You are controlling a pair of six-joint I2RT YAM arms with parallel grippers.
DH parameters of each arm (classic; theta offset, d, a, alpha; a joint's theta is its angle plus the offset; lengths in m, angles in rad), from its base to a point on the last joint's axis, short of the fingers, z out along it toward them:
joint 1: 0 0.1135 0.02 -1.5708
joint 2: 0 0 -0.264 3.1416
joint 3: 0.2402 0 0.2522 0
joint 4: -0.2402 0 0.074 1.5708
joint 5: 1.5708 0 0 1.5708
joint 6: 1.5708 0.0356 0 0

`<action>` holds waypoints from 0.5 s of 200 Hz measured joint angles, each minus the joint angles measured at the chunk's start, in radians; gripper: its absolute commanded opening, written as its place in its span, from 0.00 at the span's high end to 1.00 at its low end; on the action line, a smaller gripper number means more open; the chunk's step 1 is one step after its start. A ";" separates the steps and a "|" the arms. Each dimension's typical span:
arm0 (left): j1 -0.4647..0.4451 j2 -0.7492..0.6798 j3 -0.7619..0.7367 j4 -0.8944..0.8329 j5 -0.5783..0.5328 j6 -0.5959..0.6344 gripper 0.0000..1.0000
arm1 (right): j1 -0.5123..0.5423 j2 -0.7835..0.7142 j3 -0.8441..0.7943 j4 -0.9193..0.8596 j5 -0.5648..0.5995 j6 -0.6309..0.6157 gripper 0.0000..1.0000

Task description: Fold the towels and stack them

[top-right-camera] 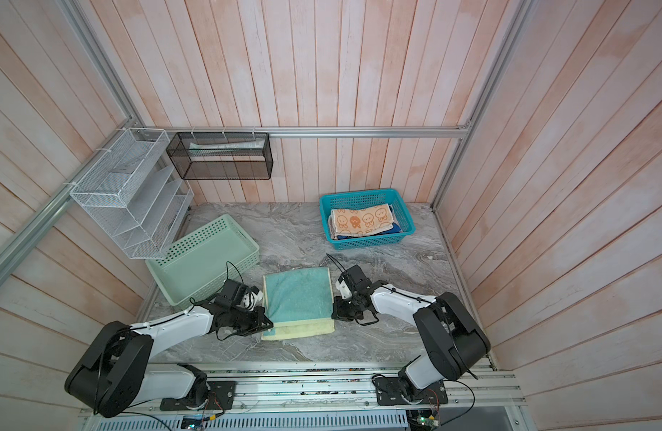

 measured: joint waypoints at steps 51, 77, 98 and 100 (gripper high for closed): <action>0.026 -0.063 0.072 -0.084 -0.012 0.003 1.00 | -0.002 -0.045 0.106 -0.050 0.032 -0.017 1.00; 0.032 -0.134 0.121 -0.155 -0.023 0.009 1.00 | 0.008 -0.129 0.105 -0.106 0.044 -0.002 1.00; 0.032 -0.163 0.116 -0.197 -0.018 0.005 1.00 | 0.045 -0.209 0.072 -0.111 0.048 0.039 1.00; 0.032 -0.164 0.113 -0.198 -0.016 0.002 1.00 | 0.050 -0.216 0.067 -0.110 0.048 0.044 1.00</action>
